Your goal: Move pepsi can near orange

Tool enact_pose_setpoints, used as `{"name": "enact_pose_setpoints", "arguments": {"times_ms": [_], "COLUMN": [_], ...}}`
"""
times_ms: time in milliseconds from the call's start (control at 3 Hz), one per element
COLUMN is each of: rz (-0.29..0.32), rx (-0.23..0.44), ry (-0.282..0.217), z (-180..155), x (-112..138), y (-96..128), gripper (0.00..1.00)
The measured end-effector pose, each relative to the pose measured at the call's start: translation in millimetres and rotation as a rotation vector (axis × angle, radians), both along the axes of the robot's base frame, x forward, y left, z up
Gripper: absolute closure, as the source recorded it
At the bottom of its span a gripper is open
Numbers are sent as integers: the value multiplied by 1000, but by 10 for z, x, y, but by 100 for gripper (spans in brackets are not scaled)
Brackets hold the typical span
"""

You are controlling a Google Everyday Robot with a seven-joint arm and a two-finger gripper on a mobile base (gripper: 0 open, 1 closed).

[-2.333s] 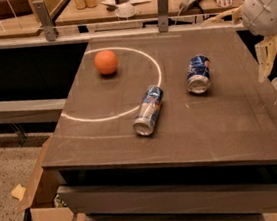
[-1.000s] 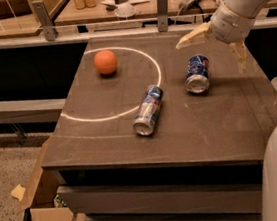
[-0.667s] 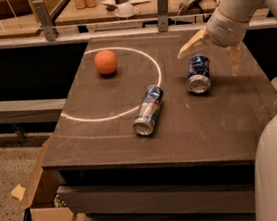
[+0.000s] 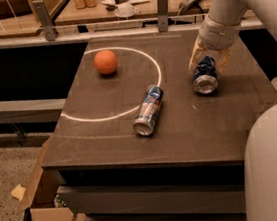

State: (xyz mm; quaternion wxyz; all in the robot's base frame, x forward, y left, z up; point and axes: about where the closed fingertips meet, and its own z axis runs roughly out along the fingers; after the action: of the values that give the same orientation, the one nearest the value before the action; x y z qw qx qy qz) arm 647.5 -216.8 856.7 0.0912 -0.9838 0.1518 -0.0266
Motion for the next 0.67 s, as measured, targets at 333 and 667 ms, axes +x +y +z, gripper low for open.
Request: {"name": "enact_pose_setpoints", "arguments": {"times_ms": [333, 667], "rz": [-40, -158], "rx": [28, 164], "ry": [-11, -28], "z": [157, 274], "x": [38, 162], "y": [142, 225], "gripper": [76, 98]}}
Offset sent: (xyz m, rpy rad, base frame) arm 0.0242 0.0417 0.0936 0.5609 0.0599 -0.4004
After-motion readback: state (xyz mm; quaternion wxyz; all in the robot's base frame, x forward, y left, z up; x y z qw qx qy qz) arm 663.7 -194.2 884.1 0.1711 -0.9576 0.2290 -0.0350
